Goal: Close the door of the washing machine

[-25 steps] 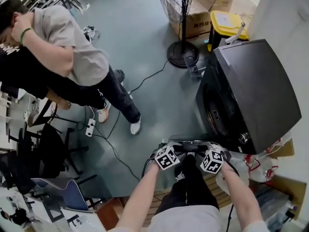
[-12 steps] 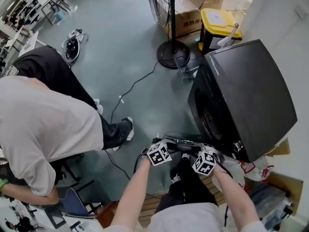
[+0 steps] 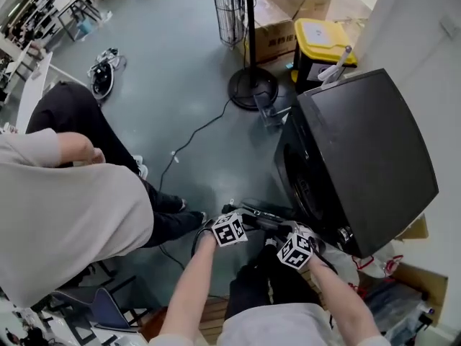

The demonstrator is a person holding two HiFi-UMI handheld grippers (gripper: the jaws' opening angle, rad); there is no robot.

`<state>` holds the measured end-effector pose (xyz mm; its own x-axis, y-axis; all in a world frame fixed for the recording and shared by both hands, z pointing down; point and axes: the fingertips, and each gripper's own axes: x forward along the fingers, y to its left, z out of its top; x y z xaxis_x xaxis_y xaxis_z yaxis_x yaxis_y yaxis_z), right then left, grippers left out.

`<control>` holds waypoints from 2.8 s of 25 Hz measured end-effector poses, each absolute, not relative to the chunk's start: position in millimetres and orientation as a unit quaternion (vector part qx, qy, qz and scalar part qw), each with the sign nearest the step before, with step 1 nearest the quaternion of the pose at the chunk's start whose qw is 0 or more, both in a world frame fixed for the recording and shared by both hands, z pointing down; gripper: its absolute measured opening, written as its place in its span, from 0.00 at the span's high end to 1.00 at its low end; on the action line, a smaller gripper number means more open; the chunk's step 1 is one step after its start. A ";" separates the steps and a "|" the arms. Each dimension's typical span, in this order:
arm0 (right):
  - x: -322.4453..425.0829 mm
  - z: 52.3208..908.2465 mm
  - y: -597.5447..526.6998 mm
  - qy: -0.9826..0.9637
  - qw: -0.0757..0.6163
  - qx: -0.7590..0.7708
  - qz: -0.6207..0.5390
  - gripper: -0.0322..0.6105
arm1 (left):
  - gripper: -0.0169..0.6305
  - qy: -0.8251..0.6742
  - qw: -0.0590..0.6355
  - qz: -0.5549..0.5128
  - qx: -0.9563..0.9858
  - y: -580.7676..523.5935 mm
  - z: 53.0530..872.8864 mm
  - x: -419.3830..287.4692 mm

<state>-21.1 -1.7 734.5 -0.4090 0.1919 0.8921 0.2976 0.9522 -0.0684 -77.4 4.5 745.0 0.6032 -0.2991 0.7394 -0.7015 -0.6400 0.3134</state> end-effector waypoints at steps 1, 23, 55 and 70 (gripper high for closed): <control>-22.0 734.5 -3.8 -0.839 0.523 -0.140 -0.046 0.74 | 0.73 -0.295 0.302 0.334 0.843 1.7 745.3 -78.4; -44.0 736.6 -67.7 -0.827 0.558 0.053 0.048 0.73 | 0.72 -0.188 0.224 0.333 0.896 -78.7 742.8 -97.8; -12.2 712.8 -112.7 -0.744 0.278 0.530 0.297 0.76 | 0.62 -0.291 0.208 0.313 0.880 -166.0 741.4 -104.4; 20.9 721.5 -134.4 -0.674 0.244 0.605 0.346 0.88 | 0.98 -0.435 0.289 0.270 0.809 -179.3 739.1 -104.1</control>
<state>20.9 -134.4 721.5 -0.1483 -0.6467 0.7482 -0.9849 0.0281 -0.1709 -104.1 -179.3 739.1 0.4749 -0.5477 0.6888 -0.8603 -0.4538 0.2323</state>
